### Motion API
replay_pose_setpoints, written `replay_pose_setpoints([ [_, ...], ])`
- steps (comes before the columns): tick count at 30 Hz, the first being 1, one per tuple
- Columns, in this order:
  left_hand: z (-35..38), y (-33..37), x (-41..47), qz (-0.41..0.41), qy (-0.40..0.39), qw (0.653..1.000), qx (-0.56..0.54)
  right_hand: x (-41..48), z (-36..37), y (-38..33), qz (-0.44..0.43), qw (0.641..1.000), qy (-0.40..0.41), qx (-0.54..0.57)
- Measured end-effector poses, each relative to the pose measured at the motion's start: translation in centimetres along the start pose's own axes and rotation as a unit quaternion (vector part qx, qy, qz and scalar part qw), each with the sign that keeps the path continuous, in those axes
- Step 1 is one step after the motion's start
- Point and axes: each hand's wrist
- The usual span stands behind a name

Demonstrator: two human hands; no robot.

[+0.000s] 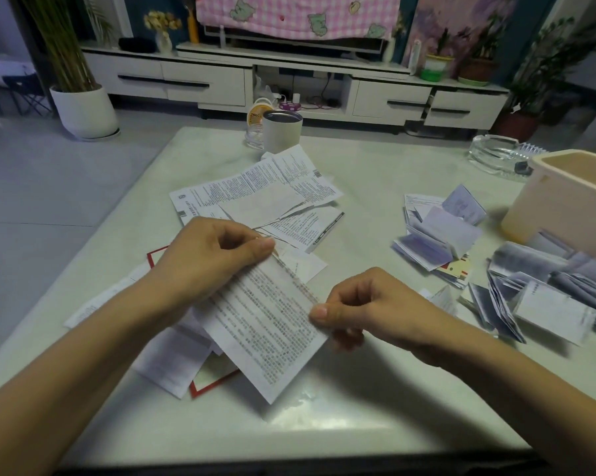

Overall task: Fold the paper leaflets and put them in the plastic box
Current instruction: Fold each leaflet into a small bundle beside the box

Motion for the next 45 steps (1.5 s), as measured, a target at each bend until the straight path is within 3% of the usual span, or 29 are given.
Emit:
replay_pose_setpoints([
  [4,-0.4,-0.2,0.2,0.021,0.014,0.999,0.039,-0.9,-1.9,-0.3,0.049,0.983,-0.113,-0.133],
  [6,-0.2,-0.3,0.0,0.032,0.004,0.998,0.06,-0.9,-2.4,-0.6,0.026,0.986,-0.088,-0.142],
  [11,1.6,-0.2,-0.5,0.087,-0.044,0.989,0.108,0.3,0.2,0.6,-0.035,0.999,-0.03,-0.021],
  [14,1.8,0.1,-0.5,0.079,-0.04,0.992,0.093,0.4,1.3,1.2,-0.037,0.999,0.026,0.024],
  [18,1.0,0.2,0.0,0.042,0.071,0.996,0.013,0.6,0.4,0.7,-0.016,0.989,0.131,0.073],
  [23,2.5,0.2,-1.2,-0.068,-0.039,0.995,-0.07,1.1,-0.6,0.8,-0.009,0.963,0.216,0.163],
  [28,2.6,0.1,-1.1,-0.14,-0.046,0.977,-0.153,1.0,-0.7,0.7,-0.027,0.966,0.211,0.15],
  [33,2.7,0.5,-0.6,-0.198,-0.06,0.931,-0.302,0.8,-0.5,0.9,-0.07,0.967,0.225,0.098],
  [37,3.4,0.2,-0.7,-0.167,-0.085,0.958,-0.217,0.5,-0.1,0.7,-0.129,0.964,0.229,0.033],
  [42,3.7,-0.5,-0.5,-0.052,0.017,0.996,-0.073,0.6,-0.5,0.3,-0.102,0.961,0.24,0.096],
  [45,3.8,-0.7,-0.3,0.023,0.026,0.999,0.018,0.6,-0.4,0.6,-0.099,0.968,0.227,0.035],
])
Point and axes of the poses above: each hand's wrist, its own x-axis towards the middle knuckle, its own z-axis out of the palm, y = z × x, and after that the axes turned 6 degrees about -z, right-handed
